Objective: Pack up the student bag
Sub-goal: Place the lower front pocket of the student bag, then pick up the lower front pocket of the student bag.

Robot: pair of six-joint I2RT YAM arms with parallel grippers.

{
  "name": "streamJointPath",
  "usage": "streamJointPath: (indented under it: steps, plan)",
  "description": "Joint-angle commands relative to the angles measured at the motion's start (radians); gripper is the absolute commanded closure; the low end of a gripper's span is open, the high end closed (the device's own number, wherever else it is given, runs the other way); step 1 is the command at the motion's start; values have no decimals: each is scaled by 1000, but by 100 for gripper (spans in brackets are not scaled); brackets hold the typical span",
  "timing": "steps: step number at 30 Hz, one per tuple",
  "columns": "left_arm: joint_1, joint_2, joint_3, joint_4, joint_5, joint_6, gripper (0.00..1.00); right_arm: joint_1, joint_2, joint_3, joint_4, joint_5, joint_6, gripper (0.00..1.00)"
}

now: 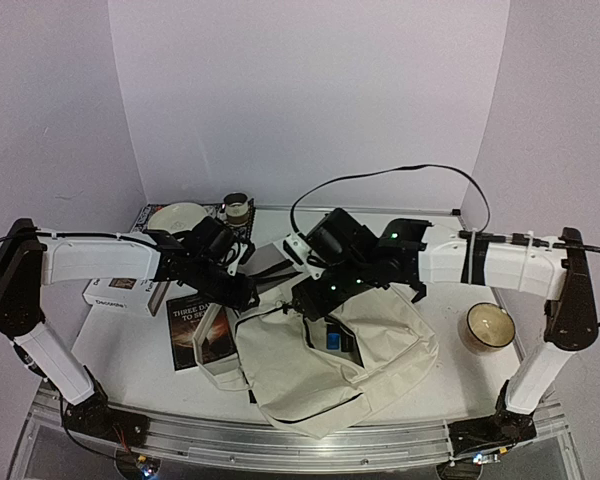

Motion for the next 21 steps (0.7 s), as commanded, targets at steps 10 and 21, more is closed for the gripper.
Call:
streamJointPath:
  steps: [10,21]
  plan:
    - [16,-115,-93,30,43,-58,40,-15,357,349,-220,148,-259,46]
    - [18,-175,-147,59,78,-88,40,-38,520,479,-238,166,-343,50]
